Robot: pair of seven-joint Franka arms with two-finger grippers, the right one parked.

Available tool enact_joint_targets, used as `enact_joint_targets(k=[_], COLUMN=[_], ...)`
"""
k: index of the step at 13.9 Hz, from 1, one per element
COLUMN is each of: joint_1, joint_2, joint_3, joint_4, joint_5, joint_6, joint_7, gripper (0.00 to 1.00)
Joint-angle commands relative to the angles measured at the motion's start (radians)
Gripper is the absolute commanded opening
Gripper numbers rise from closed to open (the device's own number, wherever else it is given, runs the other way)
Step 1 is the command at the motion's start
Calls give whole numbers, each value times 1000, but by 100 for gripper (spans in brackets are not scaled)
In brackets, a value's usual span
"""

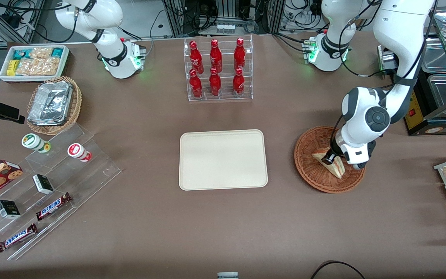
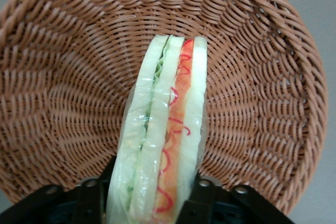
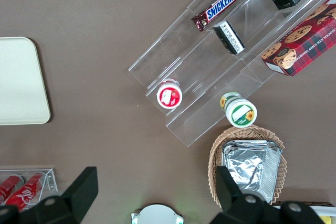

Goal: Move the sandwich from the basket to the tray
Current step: 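Lower the left gripper and close it on the wrapped sandwich, then lift the sandwich and carry it toward the cream tray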

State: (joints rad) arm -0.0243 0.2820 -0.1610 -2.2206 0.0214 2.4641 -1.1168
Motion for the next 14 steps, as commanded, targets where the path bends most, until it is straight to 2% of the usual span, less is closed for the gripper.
enact_joint_targets(k=[1,4,7,10,12,14], joint_1=[-13,-61,-140,-206,-243,-298], joint_2=[-46,-21,46,101,159,230], joint_3=[-3,-9,-9,-20,-46,-57], joint_4=[48,229,402,499,573,656], joint_5=[99,100,92,46,25,18], joint_6=[-142,-362,-497,-525,-524,-524], joint_7=[6,77,142,189,287,281], gripper=[0,0,0,0,0,0])
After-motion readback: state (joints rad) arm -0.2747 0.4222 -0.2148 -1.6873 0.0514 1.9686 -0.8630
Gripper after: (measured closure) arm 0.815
